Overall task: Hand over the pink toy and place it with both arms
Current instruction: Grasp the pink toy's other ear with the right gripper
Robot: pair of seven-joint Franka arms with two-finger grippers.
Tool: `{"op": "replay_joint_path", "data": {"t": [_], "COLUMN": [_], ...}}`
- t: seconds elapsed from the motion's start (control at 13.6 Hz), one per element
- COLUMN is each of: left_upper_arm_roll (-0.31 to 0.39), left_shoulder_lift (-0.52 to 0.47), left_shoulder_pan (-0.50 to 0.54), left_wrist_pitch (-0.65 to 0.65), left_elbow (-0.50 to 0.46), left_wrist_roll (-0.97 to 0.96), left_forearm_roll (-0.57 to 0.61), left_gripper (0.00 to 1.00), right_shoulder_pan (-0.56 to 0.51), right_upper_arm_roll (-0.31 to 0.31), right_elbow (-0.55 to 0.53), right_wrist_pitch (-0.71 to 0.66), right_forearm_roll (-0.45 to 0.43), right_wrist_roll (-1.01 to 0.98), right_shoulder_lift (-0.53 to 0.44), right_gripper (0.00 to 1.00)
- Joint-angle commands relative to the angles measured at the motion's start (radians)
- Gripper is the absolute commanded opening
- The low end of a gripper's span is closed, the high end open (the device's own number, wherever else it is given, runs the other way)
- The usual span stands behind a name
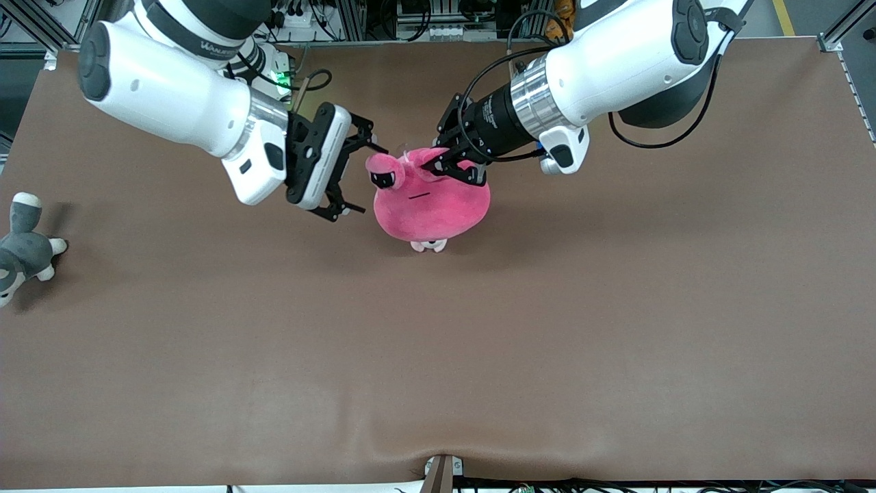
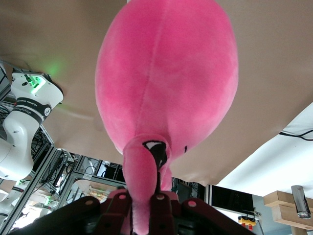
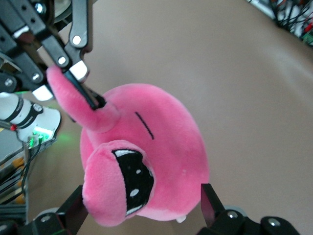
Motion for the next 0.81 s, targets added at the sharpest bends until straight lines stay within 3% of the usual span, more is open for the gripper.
{"op": "replay_joint_path", "data": {"t": [0.0,0.44,0.52,0.59,0.66,0.74], "left_upper_arm_roll": [-0.005,-0.005,-0.005,-0.005,-0.005,-0.005], "left_shoulder_lift": [0.011,0.010,0.010,0.008,0.008,0.008], "left_shoulder_pan": [-0.013,-0.015,-0.015,-0.015,-0.015,-0.015], "left_wrist_pitch": [0.012,0.012,0.012,0.012,0.012,0.012], "left_elbow": [0.019,0.019,0.019,0.019,0.019,0.019], "left_wrist_roll": [-0.019,-0.019,-0.019,-0.019,-0.019,-0.019], "left_forearm_roll": [-0.017,-0.017,-0.017,-0.018,-0.018,-0.018], "left_gripper": [0.00,0.00,0.00,0.00,0.00,0.00], "right_shoulder_pan": [0.000,0.012,0.011,0.009,0.008,0.006], "right_upper_arm_roll": [0.007,0.011,0.011,0.009,0.009,0.009], "right_elbow": [-0.003,0.003,0.003,0.003,0.003,0.005], "right_wrist_pitch": [-0.029,-0.028,-0.029,-0.031,-0.032,-0.040], "right_forearm_roll": [-0.007,-0.001,-0.001,-0.001,-0.003,-0.001], "right_wrist_roll": [-0.007,-0.018,-0.018,-0.013,-0.009,-0.007], "right_shoulder_lift": [-0.005,-0.006,-0.008,-0.011,-0.013,-0.014], "right_gripper": [1.00,1.00,0.71,0.32,0.02,0.00]}}
